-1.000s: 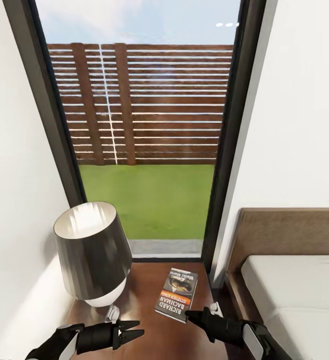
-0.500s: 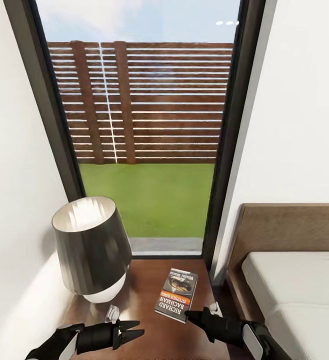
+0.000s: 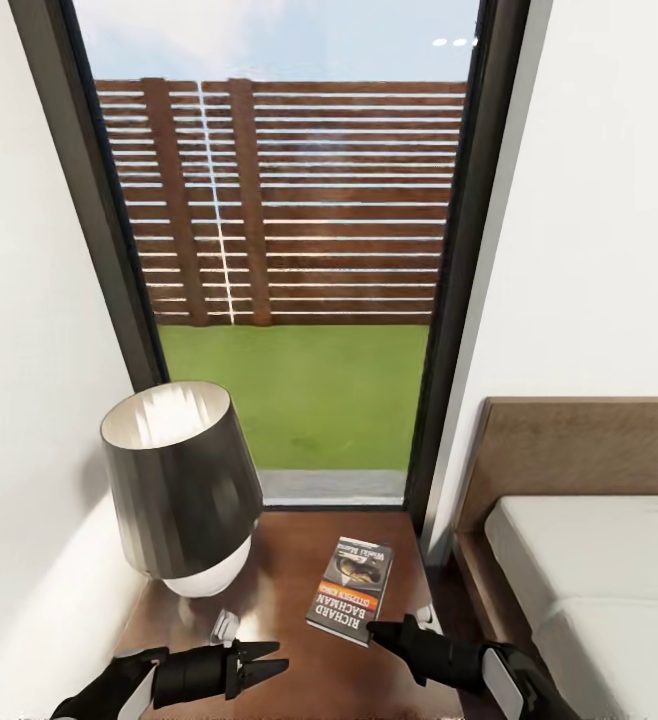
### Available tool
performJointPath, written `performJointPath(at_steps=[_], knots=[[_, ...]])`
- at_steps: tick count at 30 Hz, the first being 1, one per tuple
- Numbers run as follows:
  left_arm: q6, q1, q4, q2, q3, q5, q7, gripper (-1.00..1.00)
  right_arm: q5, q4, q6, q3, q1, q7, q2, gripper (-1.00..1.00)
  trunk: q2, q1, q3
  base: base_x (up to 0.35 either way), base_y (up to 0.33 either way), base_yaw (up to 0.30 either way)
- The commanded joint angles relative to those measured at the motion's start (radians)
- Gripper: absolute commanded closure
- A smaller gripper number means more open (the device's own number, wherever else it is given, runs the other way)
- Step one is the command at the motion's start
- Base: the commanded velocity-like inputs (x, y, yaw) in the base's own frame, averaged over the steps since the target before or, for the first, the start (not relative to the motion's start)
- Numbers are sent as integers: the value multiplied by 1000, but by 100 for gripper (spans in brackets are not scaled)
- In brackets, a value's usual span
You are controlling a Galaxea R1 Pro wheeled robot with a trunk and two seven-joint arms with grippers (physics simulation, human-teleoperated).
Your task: In the bedroom, move the book from the bed onto either nightstand, and place the two sandals side by side next to the bed.
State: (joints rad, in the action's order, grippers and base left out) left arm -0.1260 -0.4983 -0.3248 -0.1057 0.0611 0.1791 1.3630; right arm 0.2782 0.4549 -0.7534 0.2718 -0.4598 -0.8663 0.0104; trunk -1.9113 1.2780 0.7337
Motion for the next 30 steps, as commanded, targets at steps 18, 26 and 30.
performJointPath(at_steps=[18,26,30], knots=[[-11,0,0,-2,6,8,2,-100,-1,-1,-6,6,-1,1,3,100,-127,69,57,0,0,0],[-11,0,0,-2,6,8,2,-100,-1,-1,-6,6,0,1,7,100,-183,100,82,0,0,0],[-10,0,0,-2,6,7,2,-100,-1,-1,-6,6,0,2,19,100,-211,115,95,0,0,0]])
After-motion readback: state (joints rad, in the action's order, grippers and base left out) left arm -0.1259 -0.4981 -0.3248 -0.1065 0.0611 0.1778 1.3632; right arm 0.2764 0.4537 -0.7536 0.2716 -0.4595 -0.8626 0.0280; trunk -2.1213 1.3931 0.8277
